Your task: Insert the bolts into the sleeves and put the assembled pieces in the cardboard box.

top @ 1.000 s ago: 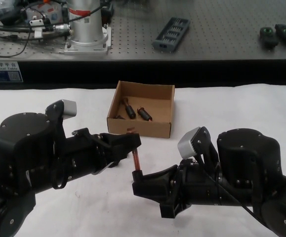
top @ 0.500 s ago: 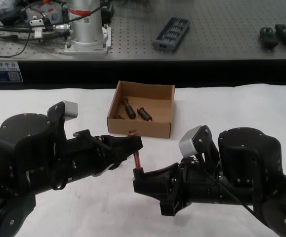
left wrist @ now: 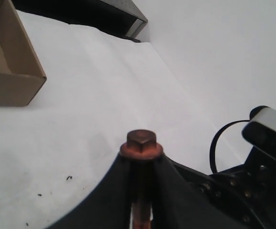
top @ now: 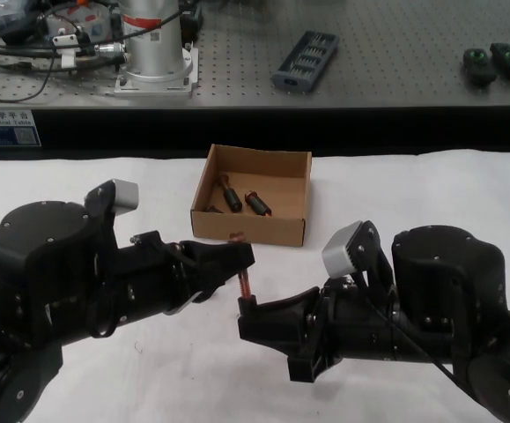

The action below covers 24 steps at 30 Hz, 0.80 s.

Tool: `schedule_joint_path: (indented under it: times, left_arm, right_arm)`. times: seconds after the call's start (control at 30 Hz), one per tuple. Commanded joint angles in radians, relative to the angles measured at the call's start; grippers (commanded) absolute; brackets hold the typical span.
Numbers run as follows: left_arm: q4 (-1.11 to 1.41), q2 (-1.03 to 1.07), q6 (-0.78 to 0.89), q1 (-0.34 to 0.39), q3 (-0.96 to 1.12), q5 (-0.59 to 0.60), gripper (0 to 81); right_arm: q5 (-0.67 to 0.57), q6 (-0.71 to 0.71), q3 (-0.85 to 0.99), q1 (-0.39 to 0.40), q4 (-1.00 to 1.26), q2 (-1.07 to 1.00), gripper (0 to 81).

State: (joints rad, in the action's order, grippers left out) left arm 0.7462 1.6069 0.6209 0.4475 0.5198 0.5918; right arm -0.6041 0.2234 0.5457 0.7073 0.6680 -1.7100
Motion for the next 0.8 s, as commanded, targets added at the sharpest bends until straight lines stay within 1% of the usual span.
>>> schedule_joint_path:
  times: [0.0,0.17,0.3,0.5,0.77]
  left_arm:
    - [0.010,-0.033,0.013,-0.024,0.004,0.059,0.6]
    - [0.003,-0.037,0.008,-0.058,0.004,0.102,0.6]
    - [-0.073,-0.037,-0.018,-0.061,0.004,0.160,0.6]
    - [-0.228,-0.037,-0.076,-0.032,0.004,0.209,0.6]
    - [-0.252,-0.037,-0.083,-0.021,0.004,0.243,0.6]
  right_arm:
    - [0.027,0.010,0.005,-0.039,0.095,0.005,4.9]
    - [0.008,0.071,0.005,-0.066,0.168,0.005,4.9]
    - [-0.037,0.076,0.005,-0.064,0.208,0.005,4.9]
    - [-0.065,0.076,0.005,-0.043,0.207,0.005,4.9]
    - [-0.132,0.076,0.005,-0.041,0.222,0.010,4.9]
